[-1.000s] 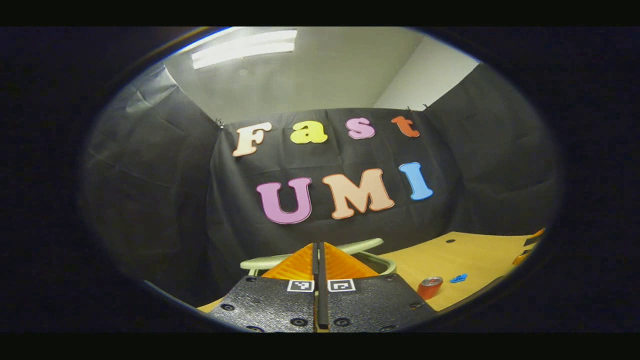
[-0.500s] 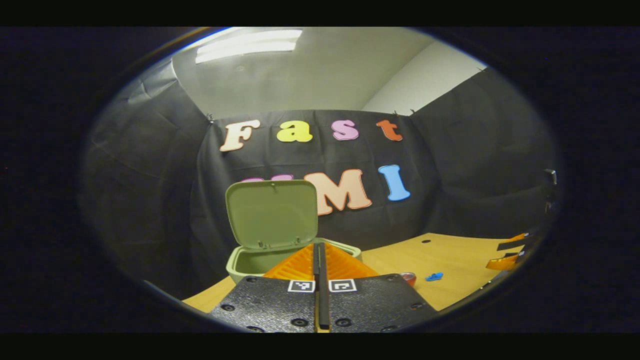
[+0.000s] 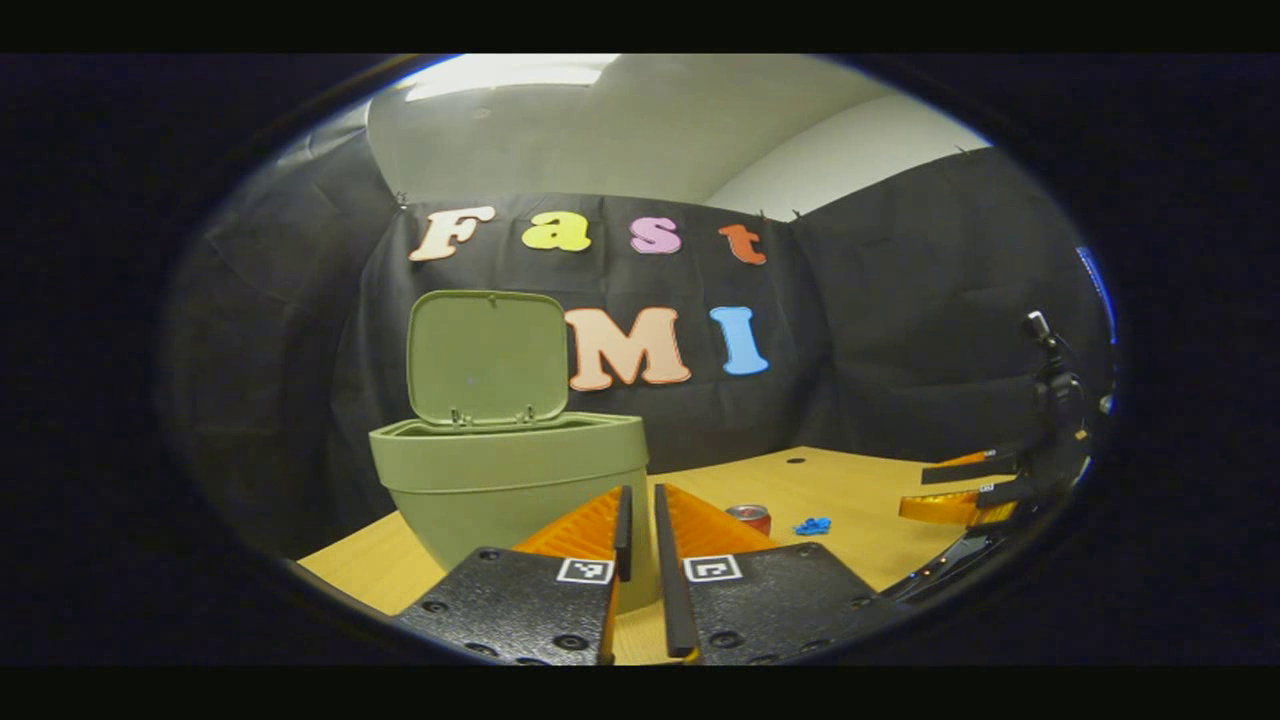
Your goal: Press the lid of the desktop garbage bin to open it, pick up the crumpled paper on the desktop and throw it into the bin, then pick up the pop can on the desktop and drop it into the bin, and finally close the garbage bin lid.
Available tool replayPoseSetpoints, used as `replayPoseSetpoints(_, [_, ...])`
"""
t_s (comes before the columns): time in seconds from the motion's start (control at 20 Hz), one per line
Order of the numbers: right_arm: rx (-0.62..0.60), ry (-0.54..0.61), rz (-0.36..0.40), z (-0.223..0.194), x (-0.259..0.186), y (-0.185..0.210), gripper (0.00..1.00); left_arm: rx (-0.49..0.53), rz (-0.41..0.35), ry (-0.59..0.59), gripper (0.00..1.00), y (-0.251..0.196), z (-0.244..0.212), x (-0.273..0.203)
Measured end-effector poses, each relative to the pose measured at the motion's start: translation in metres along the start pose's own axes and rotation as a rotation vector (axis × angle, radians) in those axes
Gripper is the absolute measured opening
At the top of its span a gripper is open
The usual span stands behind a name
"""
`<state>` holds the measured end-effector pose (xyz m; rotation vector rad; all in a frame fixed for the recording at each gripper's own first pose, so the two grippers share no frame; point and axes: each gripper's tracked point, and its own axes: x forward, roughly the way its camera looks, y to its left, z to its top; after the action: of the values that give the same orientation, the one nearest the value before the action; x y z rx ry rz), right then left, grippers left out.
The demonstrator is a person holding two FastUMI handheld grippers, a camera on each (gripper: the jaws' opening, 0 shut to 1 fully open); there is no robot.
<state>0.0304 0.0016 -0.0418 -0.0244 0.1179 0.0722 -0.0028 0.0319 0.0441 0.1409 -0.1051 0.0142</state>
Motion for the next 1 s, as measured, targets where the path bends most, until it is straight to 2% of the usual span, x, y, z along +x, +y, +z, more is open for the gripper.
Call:
replayPoseSetpoints(0.05, [-0.002,0.007,-0.002,0.001,0.003,-0.001,0.98,0.01,-0.027,0.002,0.12,-0.007,-0.006,0.001])
replayPoseSetpoints(0.1, [-0.007,0.015,-0.011,0.003,0.008,-0.004,0.98,0.018,-0.057,0.002,0.25,-0.016,-0.012,0.002])
replayPoseSetpoints(0.15, [-0.017,0.023,-0.024,0.007,0.017,-0.008,0.98,0.024,-0.079,0.0,0.43,-0.021,-0.016,0.001])
replayPoseSetpoints(0.2, [-0.029,0.031,-0.031,0.011,0.025,-0.012,0.98,0.024,-0.084,-0.003,0.53,-0.022,-0.017,0.001])
replayPoseSetpoints(0.3, [-0.058,0.054,-0.032,0.018,0.045,-0.013,0.98,0.005,-0.103,0.009,1.0,-0.025,-0.025,0.0])
replayPoseSetpoints(0.35, [-0.073,0.067,-0.028,0.019,0.053,-0.013,0.97,-0.009,-0.114,0.02,0.96,-0.029,-0.031,0.002])
replayPoseSetpoints(0.4, [-0.087,0.085,-0.02,0.02,0.062,-0.014,1.0,-0.024,-0.117,0.027,1.0,-0.03,-0.034,0.003])
replayPoseSetpoints(0.45, [-0.102,0.108,-0.007,0.019,0.07,-0.013,0.98,-0.034,-0.118,0.035,0.94,-0.029,-0.038,0.004])
replayPoseSetpoints(0.5, [-0.117,0.136,0.011,0.016,0.079,-0.012,0.98,-0.04,-0.115,0.04,1.0,-0.029,-0.041,0.006])
replayPoseSetpoints(0.55, [-0.126,0.158,0.026,0.015,0.088,-0.014,0.98,-0.036,-0.116,0.058,0.94,-0.029,-0.046,0.007])
replayPoseSetpoints(0.7, [-0.123,0.256,0.059,-0.002,0.114,-0.024,0.99,-0.021,-0.102,0.071,0.94,-0.022,-0.049,0.007])
replayPoseSetpoints(0.9, [-0.131,0.395,0.034,-0.027,0.153,-0.057,0.99,-0.009,-0.078,0.066,0.94,-0.011,-0.048,0.01])
replayPoseSetpoints(1.0, [-0.112,0.472,0.047,-0.042,0.162,-0.06,1.0,-0.011,-0.077,0.074,0.94,-0.012,-0.052,0.011])
